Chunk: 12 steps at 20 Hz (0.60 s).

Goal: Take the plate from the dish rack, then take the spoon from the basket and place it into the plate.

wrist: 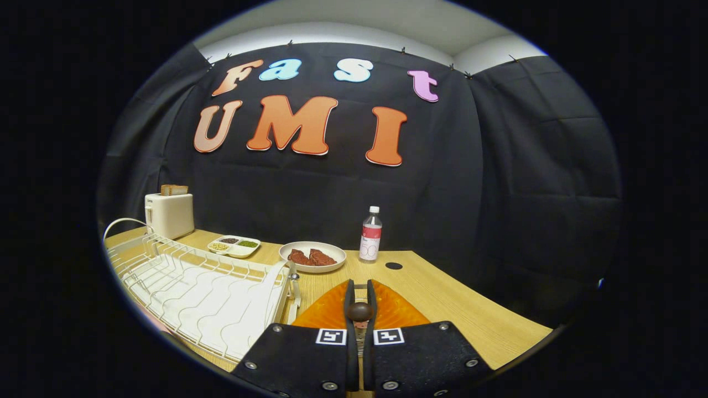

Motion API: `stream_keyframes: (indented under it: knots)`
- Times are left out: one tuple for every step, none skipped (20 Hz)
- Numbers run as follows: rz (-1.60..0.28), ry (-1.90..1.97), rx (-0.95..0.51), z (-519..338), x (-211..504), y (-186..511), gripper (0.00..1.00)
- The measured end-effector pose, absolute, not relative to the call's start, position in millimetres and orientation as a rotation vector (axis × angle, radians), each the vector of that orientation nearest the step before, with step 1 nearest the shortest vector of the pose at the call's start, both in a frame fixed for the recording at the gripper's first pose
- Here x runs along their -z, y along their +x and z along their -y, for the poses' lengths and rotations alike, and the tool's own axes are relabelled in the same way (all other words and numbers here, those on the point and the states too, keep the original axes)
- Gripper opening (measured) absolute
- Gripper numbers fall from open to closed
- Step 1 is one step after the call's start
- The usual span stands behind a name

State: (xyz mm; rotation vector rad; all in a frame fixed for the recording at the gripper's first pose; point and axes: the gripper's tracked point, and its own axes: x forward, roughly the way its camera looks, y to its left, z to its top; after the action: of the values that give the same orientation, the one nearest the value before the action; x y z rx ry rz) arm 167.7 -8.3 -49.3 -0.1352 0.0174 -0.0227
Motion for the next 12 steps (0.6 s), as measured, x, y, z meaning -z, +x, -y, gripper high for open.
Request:
stream_keyframes:
  knots:
    - [-0.014, -0.141, 0.027, 9.5, 45.2, 165.7, 0.03]
    - [-0.007, -0.147, 0.031, 11.2, 40.7, 163.8, 0.03]
    - [0.001, -0.148, 0.036, 12.3, 35.7, 160.7, 0.04]
    - [0.009, -0.147, 0.042, 13.8, 30.3, 157.3, 0.04]
    - [0.017, -0.150, 0.046, 14.6, 23.7, 152.7, 0.03]
    - [0.028, -0.152, 0.052, 16.5, 16.7, 148.1, 0.03]
    - [0.036, -0.155, 0.056, 17.2, 9.4, 142.5, 0.03]
    - [0.047, -0.153, 0.057, 17.0, 1.3, 135.5, 0.04]
    - [0.060, -0.152, 0.057, 15.2, -6.8, 127.1, 0.03]
    - [0.072, -0.152, 0.056, 12.9, -14.9, 118.8, 0.03]
    - [0.083, -0.152, 0.053, 9.3, -23.1, 109.3, 0.03]
    - [0.094, -0.149, 0.049, 5.0, -29.3, 99.8, 0.03]
